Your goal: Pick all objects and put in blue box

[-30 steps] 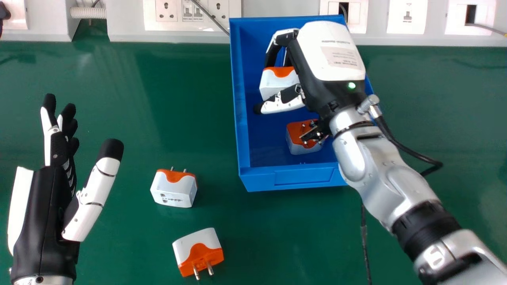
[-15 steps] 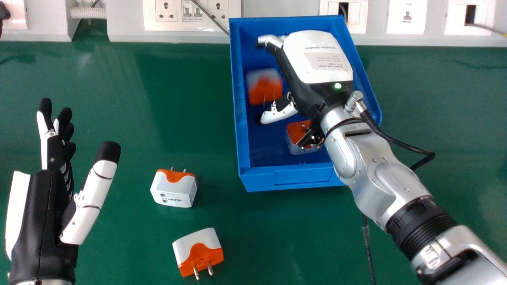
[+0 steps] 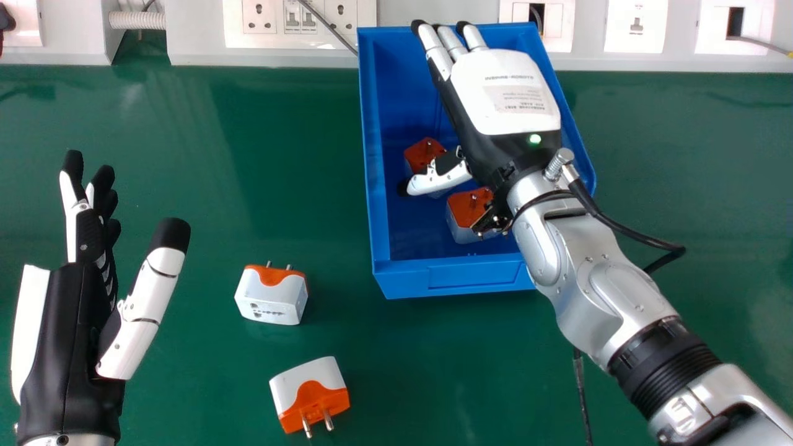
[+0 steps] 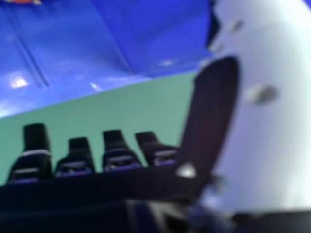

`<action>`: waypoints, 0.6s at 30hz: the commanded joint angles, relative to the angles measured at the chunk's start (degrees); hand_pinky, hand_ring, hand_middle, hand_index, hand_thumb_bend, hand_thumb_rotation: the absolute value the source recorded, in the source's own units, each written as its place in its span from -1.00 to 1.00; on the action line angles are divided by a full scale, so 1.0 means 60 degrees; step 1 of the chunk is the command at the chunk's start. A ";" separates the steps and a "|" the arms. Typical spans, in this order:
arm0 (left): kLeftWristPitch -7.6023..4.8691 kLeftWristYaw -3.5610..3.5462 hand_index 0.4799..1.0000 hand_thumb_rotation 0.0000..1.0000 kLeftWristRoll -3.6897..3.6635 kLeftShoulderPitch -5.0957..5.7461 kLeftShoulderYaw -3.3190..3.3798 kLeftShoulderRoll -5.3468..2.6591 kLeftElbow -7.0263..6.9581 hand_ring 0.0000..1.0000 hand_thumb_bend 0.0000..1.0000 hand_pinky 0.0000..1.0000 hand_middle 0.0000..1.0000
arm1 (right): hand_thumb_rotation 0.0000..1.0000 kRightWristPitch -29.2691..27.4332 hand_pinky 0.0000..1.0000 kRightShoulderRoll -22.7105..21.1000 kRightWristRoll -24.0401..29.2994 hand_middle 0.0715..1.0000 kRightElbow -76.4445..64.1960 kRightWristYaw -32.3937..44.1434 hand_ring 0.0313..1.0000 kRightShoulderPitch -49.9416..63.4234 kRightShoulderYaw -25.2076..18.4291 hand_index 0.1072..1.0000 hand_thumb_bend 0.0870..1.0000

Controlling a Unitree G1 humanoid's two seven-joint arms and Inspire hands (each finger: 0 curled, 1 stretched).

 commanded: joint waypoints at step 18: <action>-0.0100 0.0158 1.00 0.63 0.0127 0.0247 -0.0102 -0.0095 -0.0398 1.00 0.30 1.00 1.00 | -0.56 -0.1833 0.55 -0.1288 0.0927 0.91 -0.8425 -0.0158 0.83 0.6449 -0.1669 0.80 0.08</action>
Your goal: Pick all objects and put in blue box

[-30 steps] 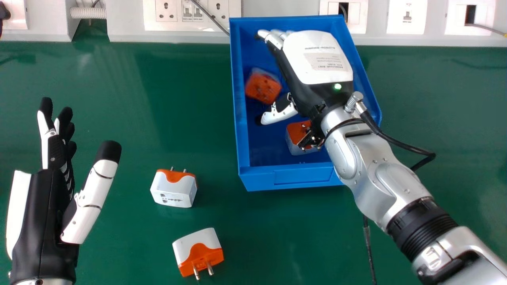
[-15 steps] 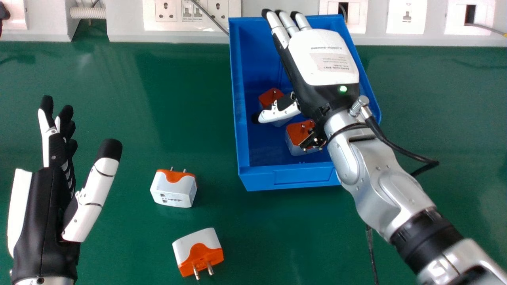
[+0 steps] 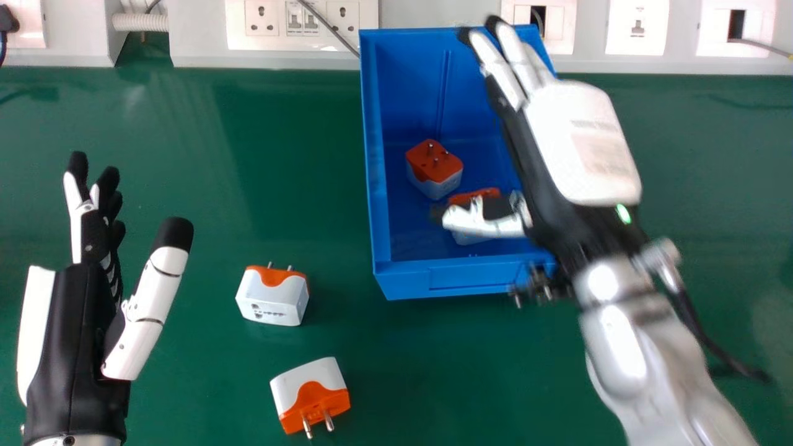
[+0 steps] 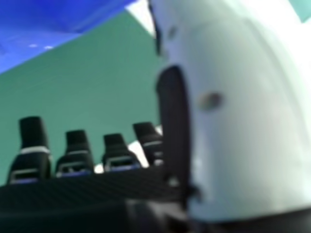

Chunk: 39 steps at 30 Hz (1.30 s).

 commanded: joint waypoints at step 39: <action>-0.0577 -0.0254 1.00 0.62 -0.0440 0.0295 0.0303 0.0079 0.0126 1.00 0.27 1.00 1.00 | -0.21 -0.7105 0.39 -0.0116 -0.0707 0.76 0.2147 -0.0070 0.70 0.0722 0.1141 0.62 -0.28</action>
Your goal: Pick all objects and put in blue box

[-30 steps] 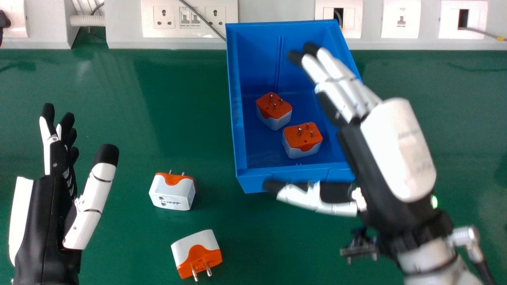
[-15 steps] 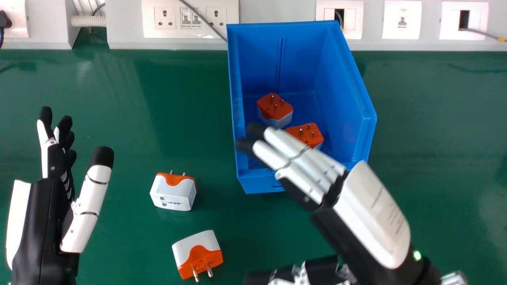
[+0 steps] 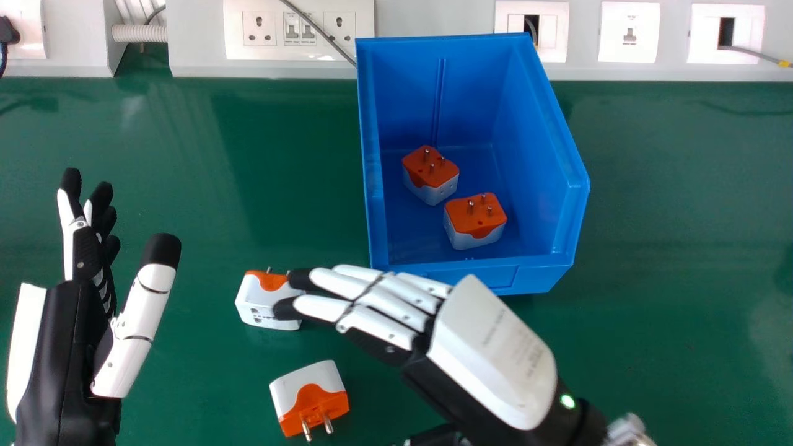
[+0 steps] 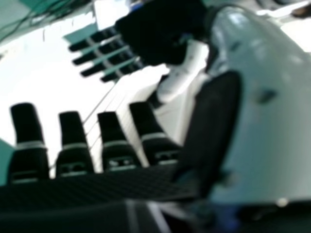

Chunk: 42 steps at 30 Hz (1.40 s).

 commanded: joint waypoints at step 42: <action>0.0306 0.0281 1.00 0.64 0.0250 0.0157 0.0198 0.0028 -0.0560 1.00 0.24 1.00 1.00 | -0.28 0.1187 0.30 0.0704 -0.1375 0.68 0.4454 -0.0914 0.63 -0.2858 0.2027 0.53 -0.26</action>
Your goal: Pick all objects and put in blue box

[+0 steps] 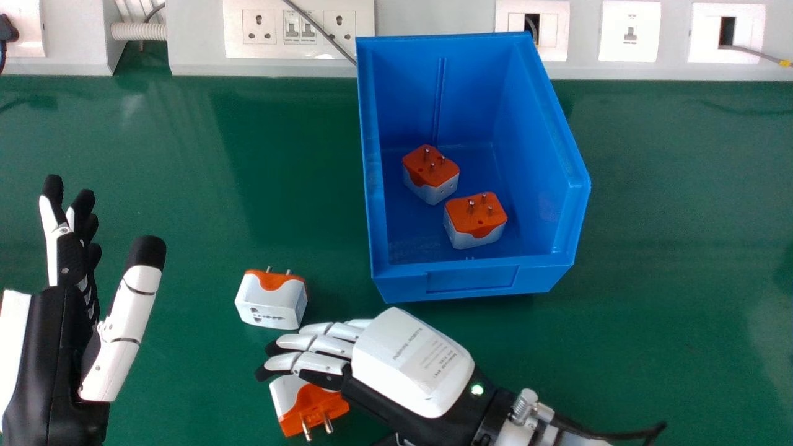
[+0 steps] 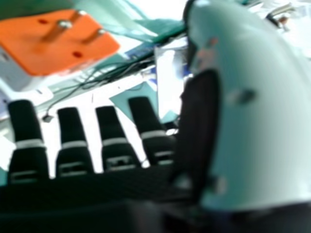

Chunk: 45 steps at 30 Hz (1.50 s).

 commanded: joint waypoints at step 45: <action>0.0100 0.0105 1.00 0.61 0.0079 0.0179 -0.0007 -0.0123 -0.0620 1.00 0.12 1.00 1.00 | -0.27 0.1849 0.29 0.0534 -0.0379 0.65 0.2104 -0.0389 0.59 -0.1511 0.1344 0.54 -0.29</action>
